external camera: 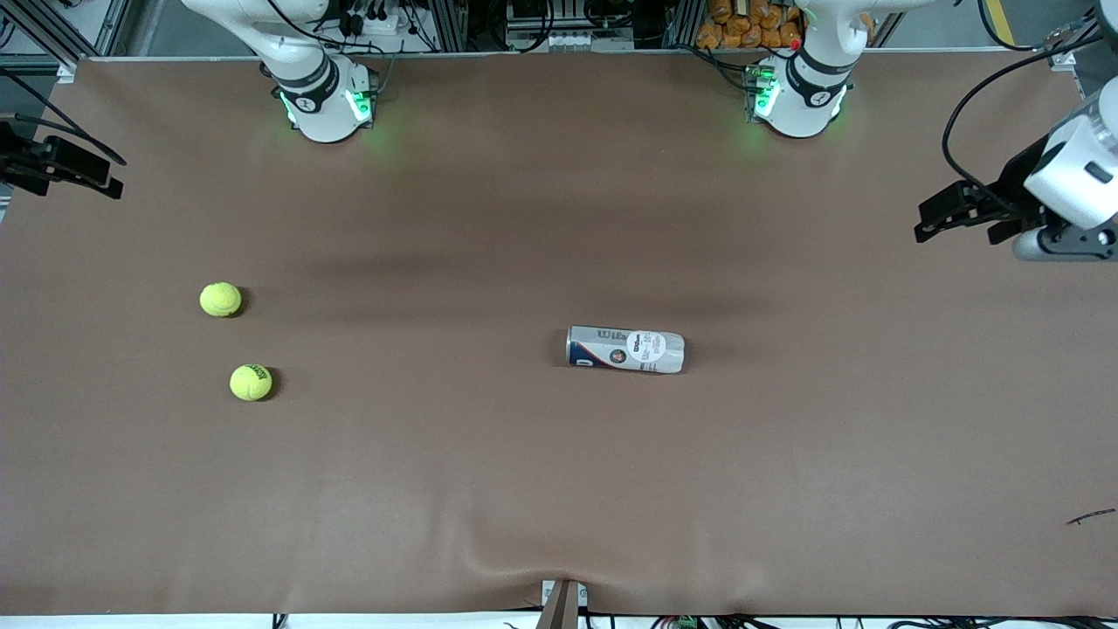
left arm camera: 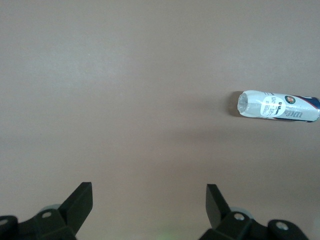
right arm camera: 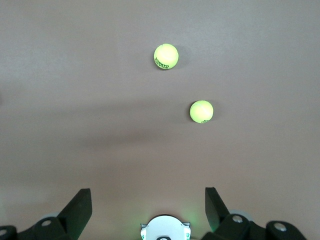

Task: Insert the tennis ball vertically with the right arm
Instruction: 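Move the left gripper toward the white Wilson can lying on the table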

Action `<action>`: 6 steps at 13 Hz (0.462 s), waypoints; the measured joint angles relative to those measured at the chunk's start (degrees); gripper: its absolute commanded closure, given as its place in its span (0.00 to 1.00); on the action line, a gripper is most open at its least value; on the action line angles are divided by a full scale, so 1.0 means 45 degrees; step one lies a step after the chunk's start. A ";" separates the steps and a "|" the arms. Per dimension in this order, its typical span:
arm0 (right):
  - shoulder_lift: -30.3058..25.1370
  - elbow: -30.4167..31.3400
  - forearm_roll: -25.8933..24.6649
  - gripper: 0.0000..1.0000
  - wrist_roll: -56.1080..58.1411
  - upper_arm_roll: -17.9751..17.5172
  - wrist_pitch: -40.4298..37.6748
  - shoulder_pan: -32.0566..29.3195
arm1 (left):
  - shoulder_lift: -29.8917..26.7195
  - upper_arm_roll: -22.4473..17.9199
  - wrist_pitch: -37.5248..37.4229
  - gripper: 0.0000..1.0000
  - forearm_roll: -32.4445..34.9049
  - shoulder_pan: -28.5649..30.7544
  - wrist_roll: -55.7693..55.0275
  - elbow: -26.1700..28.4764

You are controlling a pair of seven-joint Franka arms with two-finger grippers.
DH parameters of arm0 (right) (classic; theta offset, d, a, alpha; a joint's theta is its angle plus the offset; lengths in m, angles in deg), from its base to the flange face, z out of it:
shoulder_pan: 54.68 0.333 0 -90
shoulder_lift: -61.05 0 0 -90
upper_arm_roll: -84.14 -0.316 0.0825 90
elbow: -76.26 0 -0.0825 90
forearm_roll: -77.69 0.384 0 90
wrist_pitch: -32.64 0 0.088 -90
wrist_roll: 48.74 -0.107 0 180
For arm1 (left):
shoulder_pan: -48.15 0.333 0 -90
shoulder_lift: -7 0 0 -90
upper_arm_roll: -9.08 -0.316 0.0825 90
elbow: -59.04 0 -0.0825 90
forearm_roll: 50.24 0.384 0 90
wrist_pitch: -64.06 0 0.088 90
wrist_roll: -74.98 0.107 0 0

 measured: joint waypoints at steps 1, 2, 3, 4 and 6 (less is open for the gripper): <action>0.0092 -0.0002 0.0003 0.00 -0.0002 -0.0019 0.0097 0.0001 | 0.0127 0.0007 0.0001 0.00 -0.0032 -0.0021 0.0000 -0.0001; 0.0210 -0.0011 0.0003 0.00 -0.0003 -0.0033 0.0181 0.0001 | 0.0224 0.0013 0.0007 0.00 -0.0066 -0.0049 0.0000 -0.0004; 0.0351 -0.0050 0.0003 0.00 -0.0004 -0.0037 0.0236 0.0001 | 0.0333 0.0018 0.0017 0.00 -0.0226 -0.0074 -0.0001 -0.0008; 0.0480 -0.0081 0.0003 0.00 -0.0004 -0.0037 0.0286 0.0001 | 0.0482 0.0024 0.0029 0.00 -0.0619 -0.0080 -0.0001 -0.0011; 0.0599 -0.0155 0.0003 0.00 -0.0005 -0.0036 0.0303 0.0000 | 0.0926 0.0028 0.0075 0.00 -0.1375 -0.0094 -0.0002 -0.0011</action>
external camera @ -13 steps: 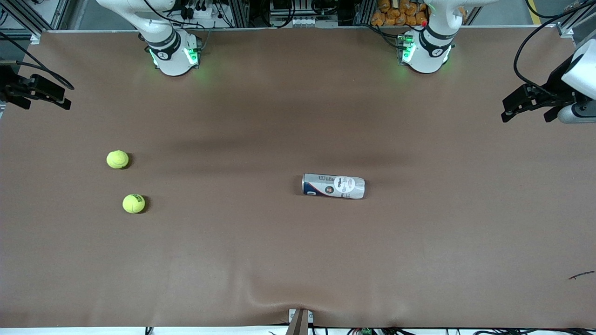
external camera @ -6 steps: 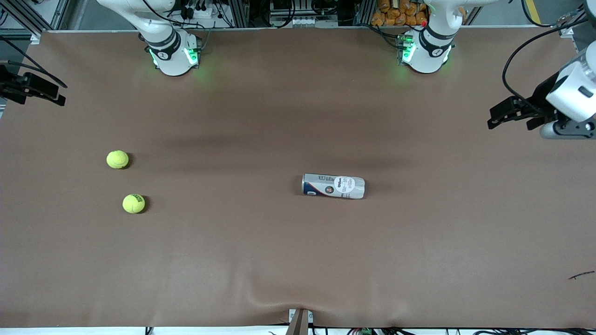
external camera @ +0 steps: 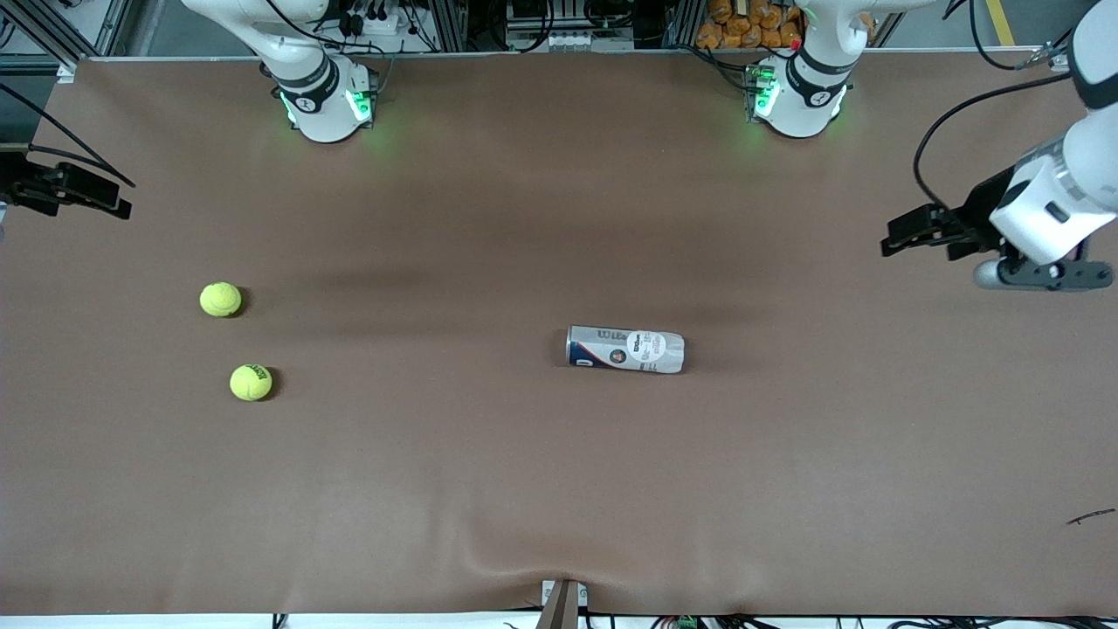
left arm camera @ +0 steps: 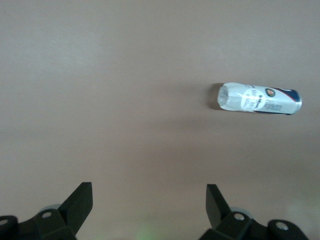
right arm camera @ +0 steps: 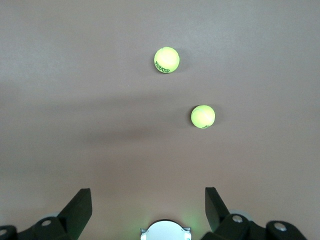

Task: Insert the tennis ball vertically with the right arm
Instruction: 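Move the left gripper toward the white Wilson can lying on the table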

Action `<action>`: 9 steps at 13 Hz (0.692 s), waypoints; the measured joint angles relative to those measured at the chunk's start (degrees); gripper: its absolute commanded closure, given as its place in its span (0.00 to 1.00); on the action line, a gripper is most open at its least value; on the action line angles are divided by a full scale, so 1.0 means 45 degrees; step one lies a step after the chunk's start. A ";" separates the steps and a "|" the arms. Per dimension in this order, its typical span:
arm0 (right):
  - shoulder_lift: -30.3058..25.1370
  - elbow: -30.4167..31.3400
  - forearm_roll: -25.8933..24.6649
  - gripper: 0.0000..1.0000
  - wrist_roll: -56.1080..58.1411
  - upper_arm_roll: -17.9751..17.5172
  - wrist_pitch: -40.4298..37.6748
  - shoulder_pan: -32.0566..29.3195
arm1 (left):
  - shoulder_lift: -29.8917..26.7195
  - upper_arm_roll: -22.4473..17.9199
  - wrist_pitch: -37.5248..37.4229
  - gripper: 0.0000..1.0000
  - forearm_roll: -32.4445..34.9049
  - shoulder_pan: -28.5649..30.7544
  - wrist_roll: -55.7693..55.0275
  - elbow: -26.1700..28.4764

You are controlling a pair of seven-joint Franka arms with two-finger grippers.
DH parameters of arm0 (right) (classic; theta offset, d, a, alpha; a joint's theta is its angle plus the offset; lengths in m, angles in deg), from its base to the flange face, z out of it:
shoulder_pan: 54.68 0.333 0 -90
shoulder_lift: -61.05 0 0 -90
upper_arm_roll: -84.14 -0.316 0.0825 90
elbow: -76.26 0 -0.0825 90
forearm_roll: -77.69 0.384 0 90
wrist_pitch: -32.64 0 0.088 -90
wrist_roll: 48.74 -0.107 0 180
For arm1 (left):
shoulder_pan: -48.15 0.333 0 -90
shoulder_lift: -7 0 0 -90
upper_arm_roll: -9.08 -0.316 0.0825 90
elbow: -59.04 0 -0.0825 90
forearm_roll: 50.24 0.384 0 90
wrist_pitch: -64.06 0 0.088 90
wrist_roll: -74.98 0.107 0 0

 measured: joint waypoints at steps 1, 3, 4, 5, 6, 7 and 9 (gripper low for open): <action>0.0008 -0.0078 0.0000 0.00 -0.0002 0.0004 0.0000 -0.0001 | 0.0240 0.0008 0.0146 0.00 -0.0169 -0.0032 0.0000 -0.0001; 0.0008 -0.0289 0.0000 0.00 -0.0004 0.0018 -0.0024 -0.0005 | 0.0687 0.0029 0.0544 0.00 -0.0284 -0.0377 -0.0099 -0.0010; 0.0009 -0.0347 0.0000 0.00 -0.0004 0.0024 -0.0065 -0.0010 | 0.0872 0.0044 0.0614 0.00 -0.0292 -0.0672 -0.0356 -0.0013; 0.0009 -0.0379 0.0000 0.00 -0.0004 0.0025 -0.0102 -0.0012 | 0.1019 0.0056 0.0655 0.00 -0.0292 -0.0947 -0.0693 -0.0021; 0.0010 -0.0412 0.0000 0.00 -0.0004 0.0024 -0.0123 -0.0012 | 0.1153 0.0063 0.0704 0.00 -0.0292 -0.1215 -0.0976 -0.0071; 0.0010 -0.0456 0.0000 0.00 -0.0002 0.0024 -0.0124 -0.0012 | 0.1322 0.0065 0.0736 0.00 -0.0292 -0.1484 -0.1348 -0.0242; 0.0008 -0.0615 -0.0001 0.00 0.0002 0.0015 -0.0123 -0.0012 | 0.1764 0.0064 0.0742 0.00 -0.0291 -0.1983 -0.2206 -0.0673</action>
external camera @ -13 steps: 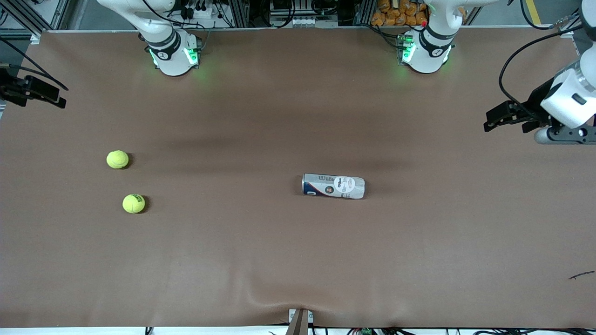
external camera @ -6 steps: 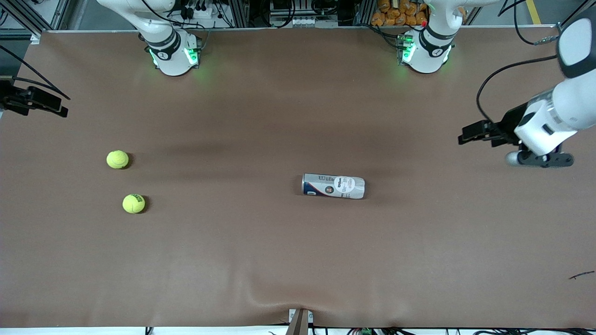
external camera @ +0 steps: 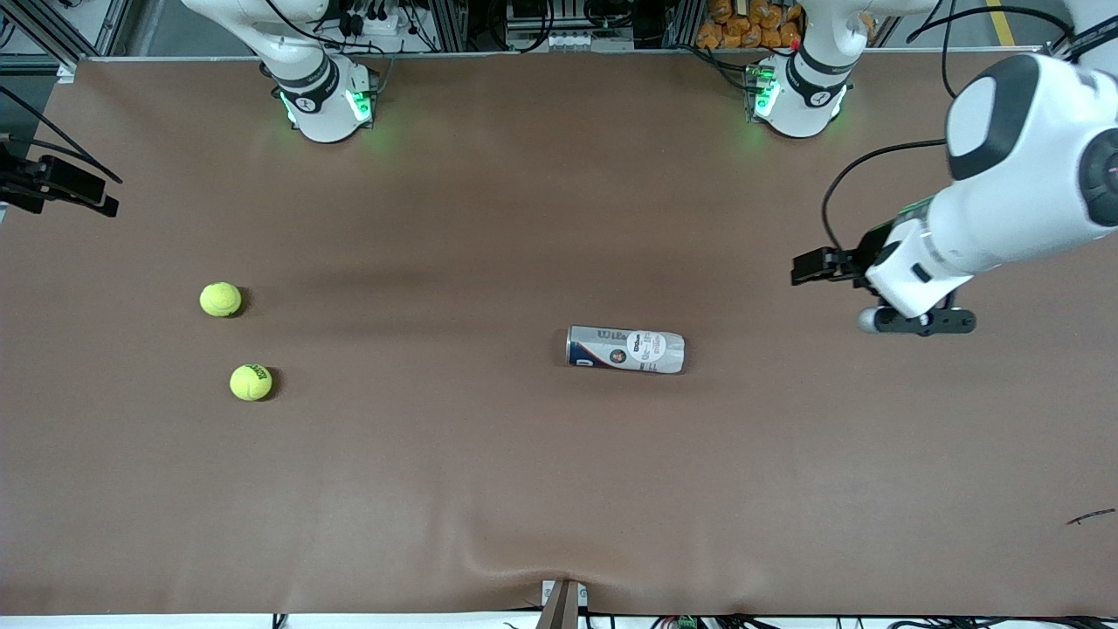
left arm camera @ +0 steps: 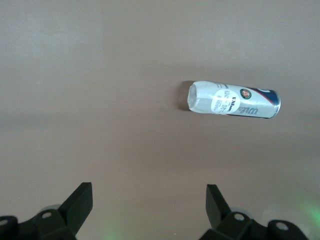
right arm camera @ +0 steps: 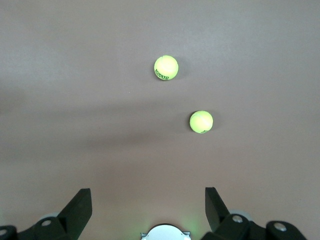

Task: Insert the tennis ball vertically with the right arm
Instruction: 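Move the left gripper toward the white Wilson can lying on the table, then lower the left gripper and grasp the white can around its body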

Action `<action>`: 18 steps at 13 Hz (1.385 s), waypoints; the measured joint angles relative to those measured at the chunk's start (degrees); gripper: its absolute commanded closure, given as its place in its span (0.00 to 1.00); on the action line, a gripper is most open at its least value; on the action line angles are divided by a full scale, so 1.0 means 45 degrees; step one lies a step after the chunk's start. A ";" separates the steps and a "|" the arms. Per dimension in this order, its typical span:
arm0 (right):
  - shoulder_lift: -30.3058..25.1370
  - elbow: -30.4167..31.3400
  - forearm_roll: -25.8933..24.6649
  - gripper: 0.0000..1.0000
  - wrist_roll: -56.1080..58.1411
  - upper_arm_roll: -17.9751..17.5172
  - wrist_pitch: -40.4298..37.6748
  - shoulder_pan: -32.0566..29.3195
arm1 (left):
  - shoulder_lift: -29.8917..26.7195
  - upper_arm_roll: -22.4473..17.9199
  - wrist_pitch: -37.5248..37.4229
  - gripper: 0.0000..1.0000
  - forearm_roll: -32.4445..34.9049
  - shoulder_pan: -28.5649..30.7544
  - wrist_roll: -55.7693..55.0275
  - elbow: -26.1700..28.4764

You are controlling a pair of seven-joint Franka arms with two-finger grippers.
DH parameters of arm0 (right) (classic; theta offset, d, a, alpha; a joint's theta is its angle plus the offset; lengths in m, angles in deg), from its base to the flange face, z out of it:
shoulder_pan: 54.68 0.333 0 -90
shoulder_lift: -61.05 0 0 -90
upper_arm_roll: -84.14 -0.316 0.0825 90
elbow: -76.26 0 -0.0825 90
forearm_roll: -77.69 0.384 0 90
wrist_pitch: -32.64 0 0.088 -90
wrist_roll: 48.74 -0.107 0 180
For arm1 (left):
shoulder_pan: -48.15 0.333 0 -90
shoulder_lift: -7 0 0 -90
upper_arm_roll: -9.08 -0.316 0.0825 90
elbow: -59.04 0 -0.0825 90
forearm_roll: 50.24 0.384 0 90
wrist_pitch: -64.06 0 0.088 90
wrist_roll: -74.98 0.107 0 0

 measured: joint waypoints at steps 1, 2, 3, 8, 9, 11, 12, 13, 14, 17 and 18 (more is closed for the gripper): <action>0.0001 -0.0086 -0.0003 0.00 0.0000 0.0002 0.0000 0.0000 | 0.0237 0.0004 0.0000 0.00 0.0000 -0.0197 -0.0304 -0.0147; 0.0000 -0.0157 -0.0012 0.00 0.0000 0.0005 -0.0004 0.0000 | 0.0481 0.0002 0.0001 0.00 0.0000 -0.0377 -0.0670 -0.0313; 0.0000 -0.0195 -0.0038 0.00 0.0000 0.0012 -0.0014 -0.0007 | 0.0717 0.0004 0.0016 0.00 0.0000 -0.0556 -0.1153 -0.0478; 0.0004 -0.0219 -0.0081 0.00 0.0025 0.0046 -0.0090 -0.0537 | 0.1684 0.0010 0.0385 0.00 -0.0001 -0.1442 -0.4609 -0.1251; 0.0003 -0.0247 -0.0080 0.00 0.0025 0.0014 -0.0112 -0.0536 | 0.1884 0.0014 0.0574 0.00 -0.0001 -0.1577 -0.5371 -0.1355; 0.0003 -0.0302 -0.0080 0.00 0.0025 -0.0057 -0.0234 -0.0534 | 0.2273 0.0021 0.1101 0.00 -0.0004 -0.1944 -0.6988 -0.1498; 0.0003 -0.0306 -0.0080 0.00 0.0025 -0.0074 -0.0260 -0.0534 | 0.2496 0.0025 0.1300 0.00 -0.0004 -0.2187 -0.7920 -0.1648; 0.0003 -0.0307 -0.0080 0.00 0.0025 -0.0084 -0.0279 -0.0534 | 0.2741 0.0018 0.1395 0.00 -0.0004 -0.2476 -0.8791 -0.1850; 0.0004 -0.0307 -0.0080 0.00 0.0025 -0.0093 -0.0292 -0.0534 | 0.3003 -0.0002 0.1468 0.00 -0.0004 -0.2810 -0.9660 -0.2086; 0.0101 -0.0305 -0.0080 0.00 0.0024 -0.0115 -0.0276 -0.0532 | 0.3624 -0.0071 0.1900 0.00 0.0788 -0.3716 -1.1988 -0.2552; 0.0224 -0.0301 -0.0080 0.00 0.0025 -0.0125 -0.0233 -0.0518 | 0.3772 -0.0076 0.1961 0.00 0.1553 -0.4038 -1.2673 -0.2621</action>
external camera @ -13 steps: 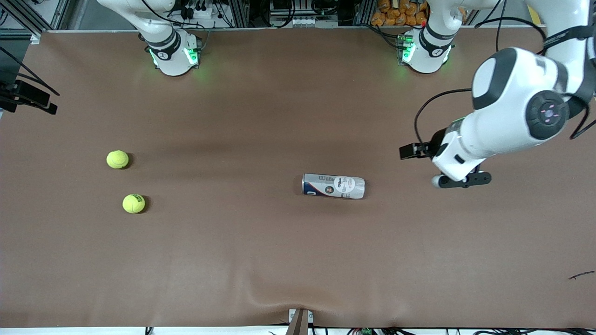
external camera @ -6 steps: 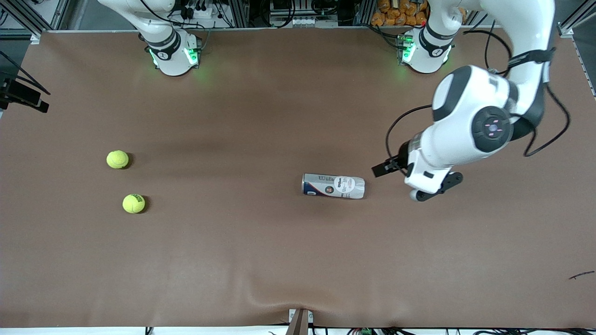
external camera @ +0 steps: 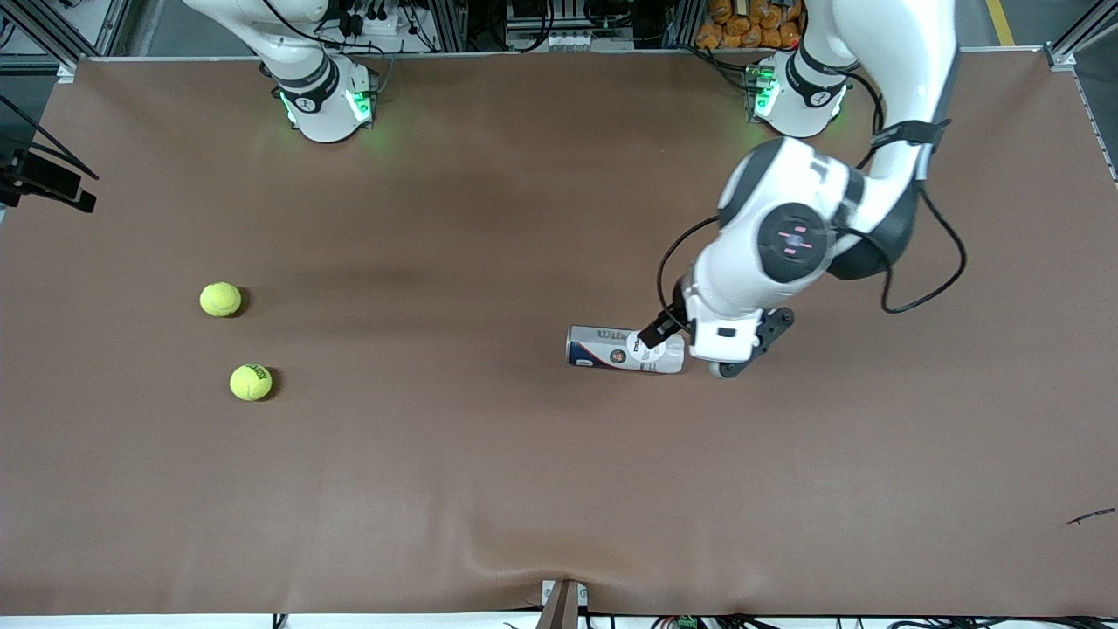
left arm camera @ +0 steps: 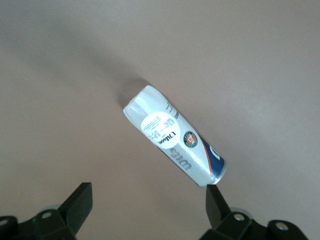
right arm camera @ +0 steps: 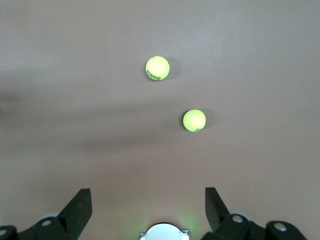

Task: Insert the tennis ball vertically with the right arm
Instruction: 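Lower the left gripper and grasp the white can around its body, then hold the can with the left gripper while the right gripper reaches the balls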

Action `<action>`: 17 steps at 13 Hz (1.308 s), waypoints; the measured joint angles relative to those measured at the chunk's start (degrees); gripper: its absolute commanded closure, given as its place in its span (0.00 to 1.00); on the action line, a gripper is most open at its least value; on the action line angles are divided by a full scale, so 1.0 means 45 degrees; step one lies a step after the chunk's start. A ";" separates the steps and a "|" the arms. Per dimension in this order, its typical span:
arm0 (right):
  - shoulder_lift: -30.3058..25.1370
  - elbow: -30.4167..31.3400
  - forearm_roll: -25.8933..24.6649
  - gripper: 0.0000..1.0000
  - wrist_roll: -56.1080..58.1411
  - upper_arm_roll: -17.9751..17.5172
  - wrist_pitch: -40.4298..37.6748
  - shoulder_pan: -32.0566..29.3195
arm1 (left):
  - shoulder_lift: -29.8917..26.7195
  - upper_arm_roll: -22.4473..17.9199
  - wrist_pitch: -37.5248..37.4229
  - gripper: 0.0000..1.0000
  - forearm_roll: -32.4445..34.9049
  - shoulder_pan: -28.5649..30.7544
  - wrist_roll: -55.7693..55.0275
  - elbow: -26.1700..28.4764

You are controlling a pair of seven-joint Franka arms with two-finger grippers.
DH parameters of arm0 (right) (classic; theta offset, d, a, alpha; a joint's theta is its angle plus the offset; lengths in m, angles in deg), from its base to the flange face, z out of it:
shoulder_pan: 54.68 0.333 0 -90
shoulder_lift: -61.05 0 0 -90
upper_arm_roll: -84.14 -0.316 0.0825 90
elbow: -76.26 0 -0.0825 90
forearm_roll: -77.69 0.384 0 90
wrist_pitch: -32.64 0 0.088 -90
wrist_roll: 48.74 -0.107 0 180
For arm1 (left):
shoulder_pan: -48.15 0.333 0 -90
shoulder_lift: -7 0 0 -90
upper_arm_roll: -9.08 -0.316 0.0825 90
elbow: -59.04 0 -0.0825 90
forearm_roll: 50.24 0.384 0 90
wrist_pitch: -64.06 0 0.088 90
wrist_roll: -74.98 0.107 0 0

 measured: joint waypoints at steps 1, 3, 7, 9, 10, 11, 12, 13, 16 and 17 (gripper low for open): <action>0.0153 0.0001 0.0000 0.00 0.0000 -0.0018 0.0045 0.0040 | 0.0161 -0.0006 0.0028 0.00 0.0687 -0.0363 -0.0787 -0.0065; 0.0433 0.0002 0.0000 0.00 0.0000 -0.0075 0.0272 0.0113 | 0.0556 -0.0032 0.0232 0.00 0.1296 -0.0980 -0.2456 -0.0224; 0.0952 0.0000 -0.0002 0.00 0.0000 -0.0058 0.0625 0.0107 | 0.1608 -0.0311 0.0953 0.00 0.2273 -0.1655 -0.4913 -0.0618; 0.1104 -0.0001 -0.0003 0.00 0.0000 -0.0054 0.0745 0.0106 | 0.2169 -0.0755 0.1007 0.00 0.2895 -0.2349 -0.5650 -0.0676; 0.1126 -0.0002 -0.0003 0.00 0.0000 -0.0057 0.0821 0.0108 | 0.2468 -0.1112 0.1025 0.00 0.3185 -0.2852 -0.6031 -0.0691; 0.1126 -0.0007 -0.0003 0.00 0.0000 -0.0067 0.0831 0.0113 | 0.2688 -0.1429 0.1043 0.00 0.3536 -0.3308 -0.6265 -0.0702; 0.1126 -0.0017 -0.0003 0.00 0.0000 -0.0076 0.0831 0.0117 | 0.2808 -0.1603 0.1046 0.00 0.3903 -0.3637 -0.6457 -0.0707; 0.1126 -0.0022 -0.0002 0.00 0.0000 -0.0081 0.0831 0.0118 | 0.2827 -0.1688 0.1044 0.00 0.4128 -0.3824 -0.6673 -0.0727; 0.1126 -0.0035 -0.0002 0.00 0.0000 -0.0102 0.0831 0.0130 | 0.2824 -0.1959 0.0972 0.00 0.4328 -0.3810 -0.6946 -0.0860; 0.1126 -0.0035 -0.0002 0.00 0.0000 -0.0112 0.0831 0.0161 | 0.2824 -0.2065 0.0857 0.00 0.4328 -0.3756 -0.7175 -0.0863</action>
